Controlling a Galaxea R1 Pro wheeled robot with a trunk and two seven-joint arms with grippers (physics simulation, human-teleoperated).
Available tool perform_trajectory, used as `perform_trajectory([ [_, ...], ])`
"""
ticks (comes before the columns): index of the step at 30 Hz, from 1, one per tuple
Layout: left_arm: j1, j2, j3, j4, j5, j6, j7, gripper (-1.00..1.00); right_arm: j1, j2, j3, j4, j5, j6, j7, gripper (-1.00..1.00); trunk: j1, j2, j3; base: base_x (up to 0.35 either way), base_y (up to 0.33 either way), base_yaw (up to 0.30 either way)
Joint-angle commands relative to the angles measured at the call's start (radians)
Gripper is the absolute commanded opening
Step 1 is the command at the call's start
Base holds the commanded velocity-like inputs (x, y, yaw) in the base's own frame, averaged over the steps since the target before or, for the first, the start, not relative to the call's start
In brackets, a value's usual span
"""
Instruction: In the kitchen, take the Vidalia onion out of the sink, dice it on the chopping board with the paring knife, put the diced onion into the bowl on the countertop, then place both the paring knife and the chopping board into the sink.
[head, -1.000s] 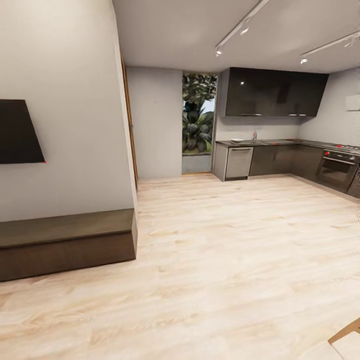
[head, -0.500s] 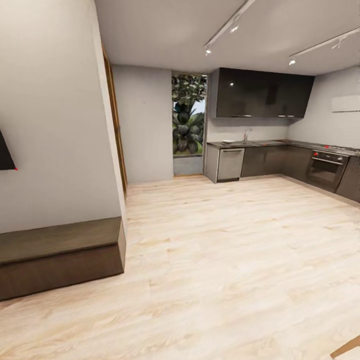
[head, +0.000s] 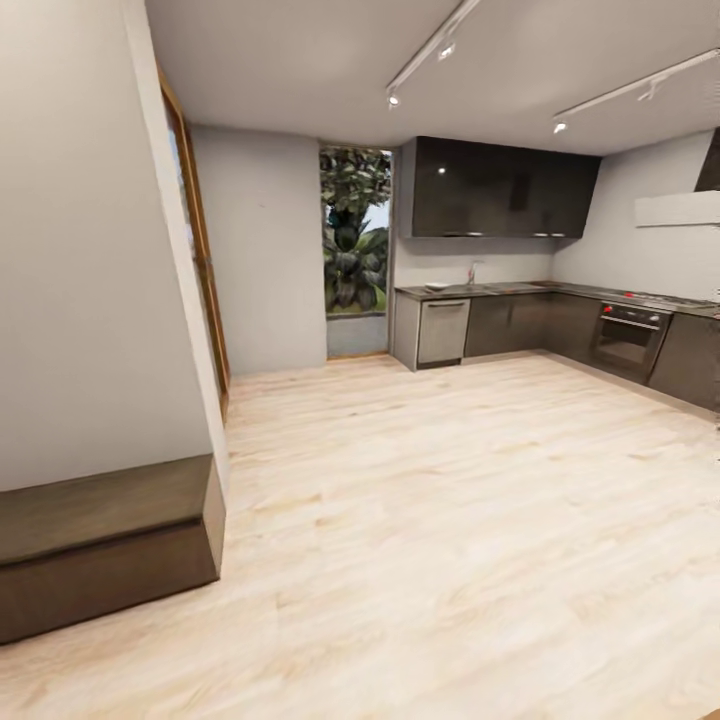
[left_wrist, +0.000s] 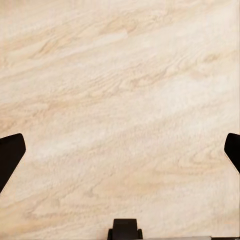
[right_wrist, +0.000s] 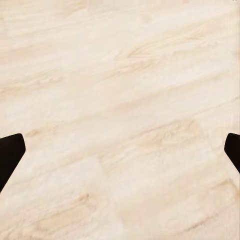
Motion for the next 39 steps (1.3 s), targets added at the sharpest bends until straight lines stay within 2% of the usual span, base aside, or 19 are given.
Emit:
perform_trajectory([
  [1, 0.000, 0.001, 0.000, -0.001, 0.000, -0.002, 0.000, 1.00, -0.001, 0.000, 0.001, 0.001, 0.000, -0.003, -0.004, 1.00, 0.001, 0.000, 0.000, 0.317, 0.000, -0.143],
  [22, 0.000, 0.003, 0.002, 0.000, 0.006, -0.002, 0.001, 1.00, -0.001, -0.002, -0.001, 0.001, 0.000, -0.003, -0.004, 1.00, 0.001, 0.000, 0.013, 0.319, -0.003, -0.151],
  [39, 0.000, 0.004, 0.003, -0.001, 0.006, -0.003, 0.001, 1.00, -0.001, -0.003, -0.001, 0.001, 0.000, -0.004, -0.004, 1.00, 0.001, 0.000, 0.025, 0.322, -0.100, -0.152],
])
